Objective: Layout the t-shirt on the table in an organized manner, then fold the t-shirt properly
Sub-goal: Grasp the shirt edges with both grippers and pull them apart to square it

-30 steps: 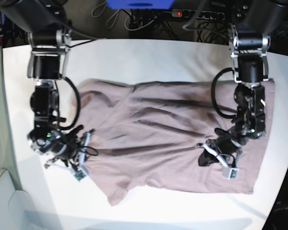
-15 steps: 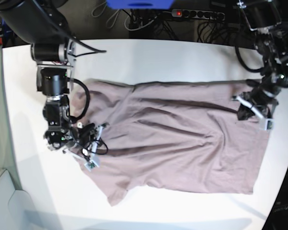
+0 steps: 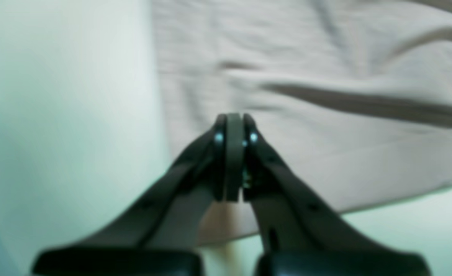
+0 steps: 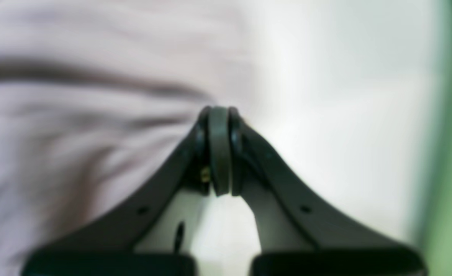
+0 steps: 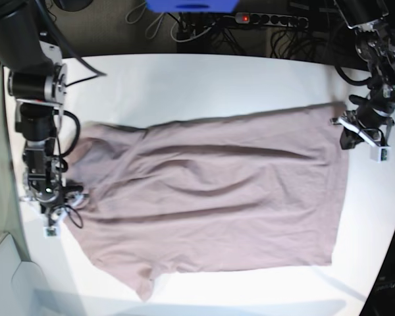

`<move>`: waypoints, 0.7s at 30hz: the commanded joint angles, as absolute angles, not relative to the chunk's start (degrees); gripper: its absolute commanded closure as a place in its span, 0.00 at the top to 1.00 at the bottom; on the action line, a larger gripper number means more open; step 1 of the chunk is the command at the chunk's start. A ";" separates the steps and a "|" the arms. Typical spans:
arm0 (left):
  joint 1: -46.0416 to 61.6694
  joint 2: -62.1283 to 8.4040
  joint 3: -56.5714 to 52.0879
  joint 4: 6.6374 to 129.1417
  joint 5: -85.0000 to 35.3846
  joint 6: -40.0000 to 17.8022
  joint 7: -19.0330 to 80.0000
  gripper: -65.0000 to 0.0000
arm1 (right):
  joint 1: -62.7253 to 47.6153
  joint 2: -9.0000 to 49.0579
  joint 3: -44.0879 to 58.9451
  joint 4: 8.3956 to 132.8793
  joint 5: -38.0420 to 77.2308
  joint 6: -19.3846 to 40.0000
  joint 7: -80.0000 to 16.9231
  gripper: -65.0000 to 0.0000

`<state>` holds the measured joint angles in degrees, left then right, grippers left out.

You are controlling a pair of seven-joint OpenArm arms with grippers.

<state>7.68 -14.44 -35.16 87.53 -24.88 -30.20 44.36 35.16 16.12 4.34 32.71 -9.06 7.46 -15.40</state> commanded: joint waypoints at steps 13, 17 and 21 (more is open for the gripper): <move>6.81 -15.25 -28.00 87.87 -25.27 -30.55 42.68 0.00 | 26.86 14.20 20.88 67.03 -8.57 7.43 -28.00 0.00; 5.05 -15.52 -24.13 84.70 -25.27 -30.55 42.59 0.00 | 19.82 10.15 22.29 81.54 -8.66 15.87 -38.46 0.00; 1.89 -16.66 -21.93 77.85 -22.37 -30.55 42.42 0.00 | 12.53 6.90 22.11 94.64 -8.66 20.53 -48.40 0.00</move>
<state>2.79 -15.97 -21.74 76.62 -21.30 -30.39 43.53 10.92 5.98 21.96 93.91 -8.84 20.38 -50.46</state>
